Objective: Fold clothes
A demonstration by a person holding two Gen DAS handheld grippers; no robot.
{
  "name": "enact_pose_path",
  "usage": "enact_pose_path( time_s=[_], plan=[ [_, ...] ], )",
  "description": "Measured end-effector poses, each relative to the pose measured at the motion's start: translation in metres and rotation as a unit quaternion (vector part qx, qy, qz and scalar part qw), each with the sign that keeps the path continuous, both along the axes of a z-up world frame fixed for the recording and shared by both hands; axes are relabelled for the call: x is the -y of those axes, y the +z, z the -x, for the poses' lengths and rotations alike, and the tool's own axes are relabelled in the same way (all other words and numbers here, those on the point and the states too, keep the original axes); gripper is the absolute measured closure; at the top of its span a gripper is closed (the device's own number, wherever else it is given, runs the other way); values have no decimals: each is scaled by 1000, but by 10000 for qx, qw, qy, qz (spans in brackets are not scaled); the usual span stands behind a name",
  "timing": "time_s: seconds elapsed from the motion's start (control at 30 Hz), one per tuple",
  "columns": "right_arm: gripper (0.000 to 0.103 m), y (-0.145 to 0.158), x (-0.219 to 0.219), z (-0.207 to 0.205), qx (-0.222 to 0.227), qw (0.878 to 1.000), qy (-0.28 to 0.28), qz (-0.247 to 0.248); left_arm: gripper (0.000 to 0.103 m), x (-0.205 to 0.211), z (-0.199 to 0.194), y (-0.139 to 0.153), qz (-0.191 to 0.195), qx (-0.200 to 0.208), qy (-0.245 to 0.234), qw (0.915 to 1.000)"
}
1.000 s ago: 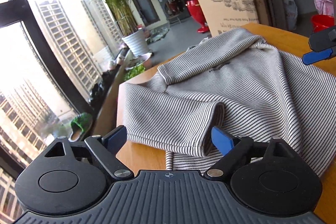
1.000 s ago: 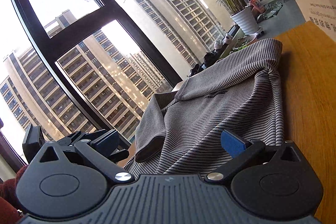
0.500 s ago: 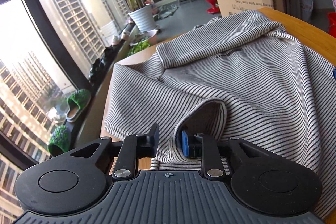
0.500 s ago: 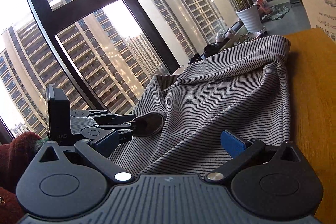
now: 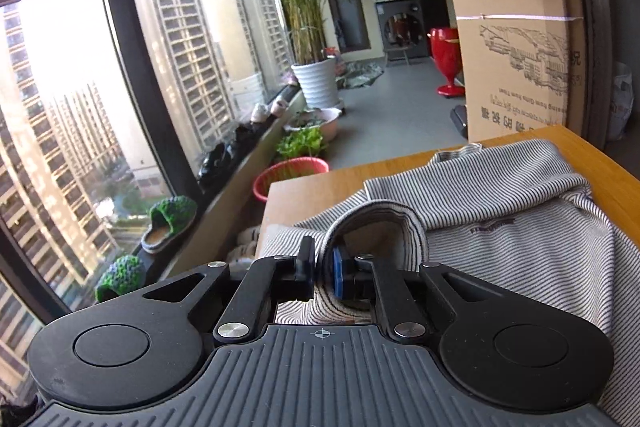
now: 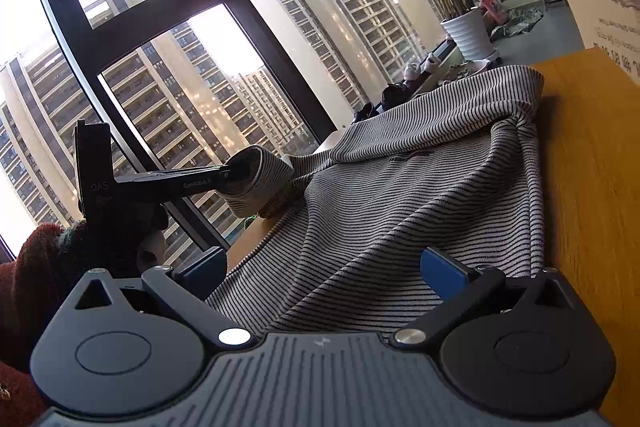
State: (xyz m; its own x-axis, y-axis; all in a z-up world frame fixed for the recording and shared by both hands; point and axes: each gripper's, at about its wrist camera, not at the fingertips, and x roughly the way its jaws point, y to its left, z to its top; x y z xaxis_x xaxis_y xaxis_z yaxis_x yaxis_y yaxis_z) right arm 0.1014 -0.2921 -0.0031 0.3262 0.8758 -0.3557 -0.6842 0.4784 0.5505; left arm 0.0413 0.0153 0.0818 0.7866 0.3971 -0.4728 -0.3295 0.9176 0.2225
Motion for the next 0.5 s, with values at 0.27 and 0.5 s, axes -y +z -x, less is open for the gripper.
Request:
enact_pose_path(
  time_s=[0.27,0.5],
  plan=[
    [0,-1,0,-2,-37,10000,-13,6,95,25,22,35,-119,447,-626,9970],
    [0,-5,0,-5,-114,9999,-63,78,96,35,-17,46,-223,422,-882,9950]
  ],
)
